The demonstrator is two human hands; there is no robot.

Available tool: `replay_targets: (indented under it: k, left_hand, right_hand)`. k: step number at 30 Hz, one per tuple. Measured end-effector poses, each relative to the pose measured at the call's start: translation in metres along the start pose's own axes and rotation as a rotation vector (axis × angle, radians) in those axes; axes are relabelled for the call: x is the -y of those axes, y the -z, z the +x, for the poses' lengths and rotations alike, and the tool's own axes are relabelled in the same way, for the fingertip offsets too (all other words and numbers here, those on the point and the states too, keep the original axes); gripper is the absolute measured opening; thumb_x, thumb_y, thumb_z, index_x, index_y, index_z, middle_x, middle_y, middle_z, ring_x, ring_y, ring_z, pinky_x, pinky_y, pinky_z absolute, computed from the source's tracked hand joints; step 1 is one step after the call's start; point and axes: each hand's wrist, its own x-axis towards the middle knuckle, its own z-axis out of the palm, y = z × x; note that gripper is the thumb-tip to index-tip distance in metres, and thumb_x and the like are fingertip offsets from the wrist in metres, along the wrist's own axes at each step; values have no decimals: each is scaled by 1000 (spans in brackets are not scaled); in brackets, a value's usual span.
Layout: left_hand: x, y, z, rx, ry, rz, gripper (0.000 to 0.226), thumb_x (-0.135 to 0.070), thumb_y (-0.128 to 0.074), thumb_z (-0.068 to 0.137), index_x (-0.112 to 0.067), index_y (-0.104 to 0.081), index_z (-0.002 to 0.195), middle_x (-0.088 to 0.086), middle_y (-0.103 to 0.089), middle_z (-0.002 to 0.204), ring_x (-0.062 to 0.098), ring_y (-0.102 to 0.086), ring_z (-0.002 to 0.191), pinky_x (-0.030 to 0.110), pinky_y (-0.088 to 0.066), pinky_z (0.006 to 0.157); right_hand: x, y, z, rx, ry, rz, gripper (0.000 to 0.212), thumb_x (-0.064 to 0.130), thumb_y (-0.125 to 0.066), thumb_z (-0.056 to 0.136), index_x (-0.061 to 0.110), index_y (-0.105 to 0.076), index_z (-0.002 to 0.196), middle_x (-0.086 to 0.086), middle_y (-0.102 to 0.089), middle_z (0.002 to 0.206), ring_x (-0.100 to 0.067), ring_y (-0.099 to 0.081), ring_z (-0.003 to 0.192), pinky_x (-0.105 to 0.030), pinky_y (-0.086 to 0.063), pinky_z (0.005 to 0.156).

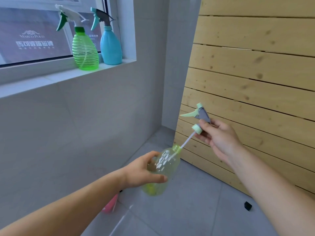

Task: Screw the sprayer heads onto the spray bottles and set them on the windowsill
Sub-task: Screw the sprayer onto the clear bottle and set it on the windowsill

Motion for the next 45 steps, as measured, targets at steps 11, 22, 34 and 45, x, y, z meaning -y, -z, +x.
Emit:
replay_targets:
  k: [11,22,34,45]
  left_hand:
    - [-6,-13,9,46,-61,-174,67,-51,-87,69,-43,-60,130,9,-72,122,27,-70,114,48,-55,104]
    - [-14,-11,5,84,-86,-242,59,-40,-82,76,-36,-62,131,-5,-75,107,12,-71,95,36,-59,88]
    - [-15,-14,4,125,-93,-249,52,-33,-81,79,-33,-64,128,-12,-71,91,9,-67,84,26,-54,75]
    - [-19,-11,3,119,-87,-261,58,-38,-82,75,-35,-64,129,-9,-71,92,12,-67,86,34,-57,79]
  right_hand:
    - [-21,-9,-10,233,6,-288,14,16,-56,98,13,-61,111,-13,-77,103,-24,-73,102,-41,-60,87]
    - [-24,2,-2,395,-24,-255,35,6,-67,89,13,-58,122,4,-76,98,-35,-61,122,-48,-50,99]
    - [-16,9,0,509,-37,-356,40,-1,-66,88,11,-54,124,3,-75,95,-30,-65,118,-26,-52,76]
    - [-26,-4,-4,394,-6,-312,35,25,-71,81,9,-61,111,0,-65,94,-11,-62,84,-27,-53,72]
